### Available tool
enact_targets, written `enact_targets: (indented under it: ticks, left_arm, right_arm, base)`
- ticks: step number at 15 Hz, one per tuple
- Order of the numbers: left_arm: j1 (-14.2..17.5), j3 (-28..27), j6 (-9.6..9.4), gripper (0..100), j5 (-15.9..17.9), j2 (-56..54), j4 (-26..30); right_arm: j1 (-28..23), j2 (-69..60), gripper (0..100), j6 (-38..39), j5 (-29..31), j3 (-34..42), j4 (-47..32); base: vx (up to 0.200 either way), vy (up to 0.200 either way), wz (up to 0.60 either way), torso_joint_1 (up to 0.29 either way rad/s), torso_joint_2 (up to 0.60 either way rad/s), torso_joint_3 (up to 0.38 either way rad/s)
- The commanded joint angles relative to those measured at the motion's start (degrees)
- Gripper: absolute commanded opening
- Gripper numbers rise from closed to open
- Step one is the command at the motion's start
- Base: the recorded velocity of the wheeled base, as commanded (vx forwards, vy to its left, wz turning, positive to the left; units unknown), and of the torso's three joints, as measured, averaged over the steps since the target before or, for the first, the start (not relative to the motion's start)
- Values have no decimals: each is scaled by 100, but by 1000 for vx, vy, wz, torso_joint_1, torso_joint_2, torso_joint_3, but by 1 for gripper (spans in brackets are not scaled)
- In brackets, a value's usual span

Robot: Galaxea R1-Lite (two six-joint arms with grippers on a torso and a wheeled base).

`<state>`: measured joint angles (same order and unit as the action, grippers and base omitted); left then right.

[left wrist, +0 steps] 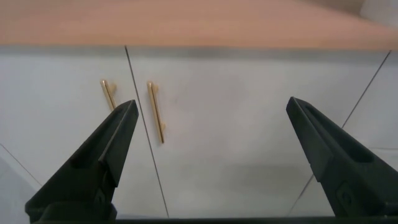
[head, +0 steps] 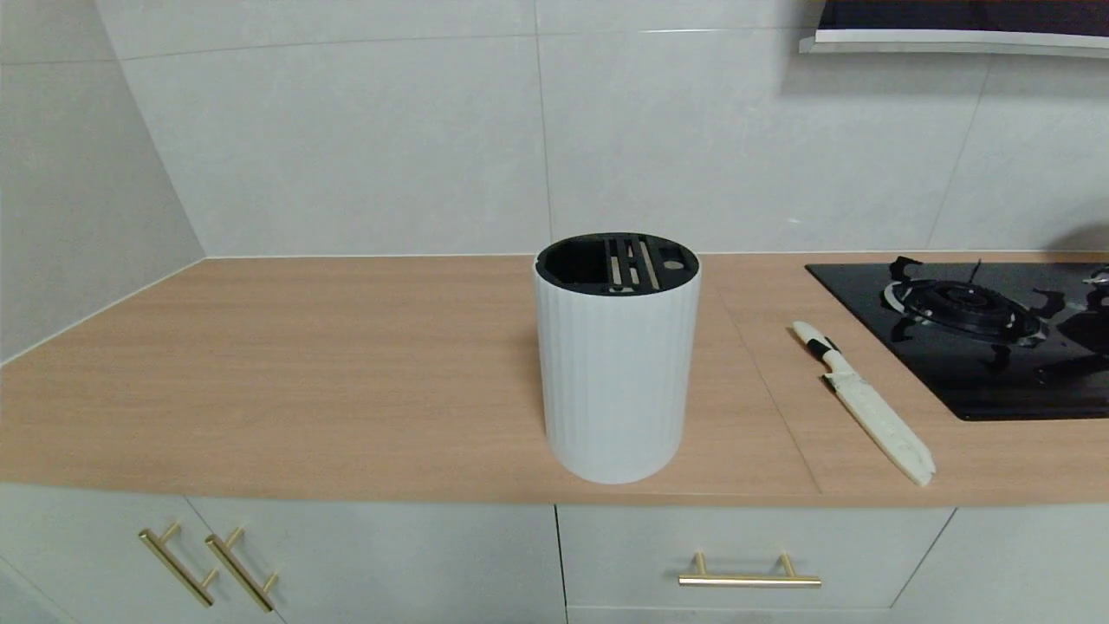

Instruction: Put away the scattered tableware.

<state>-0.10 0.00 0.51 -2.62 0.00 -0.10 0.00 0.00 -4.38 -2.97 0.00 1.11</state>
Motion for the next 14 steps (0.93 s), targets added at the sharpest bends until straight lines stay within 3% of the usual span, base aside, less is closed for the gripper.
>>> enact_targets:
  ticks: [1,14]
  left_arm:
    - [1,0,2,100,-2,0,1]
    - [1,0,2,100,-2,0,1]
  right_arm:
    - [0,9,100,-2,-1,0,3]
    - [0,9,100,7,-1,0,3]
  base:
    - [0,0,0,212,-500,-286]
    - [0,0,0,253,-542,-296]
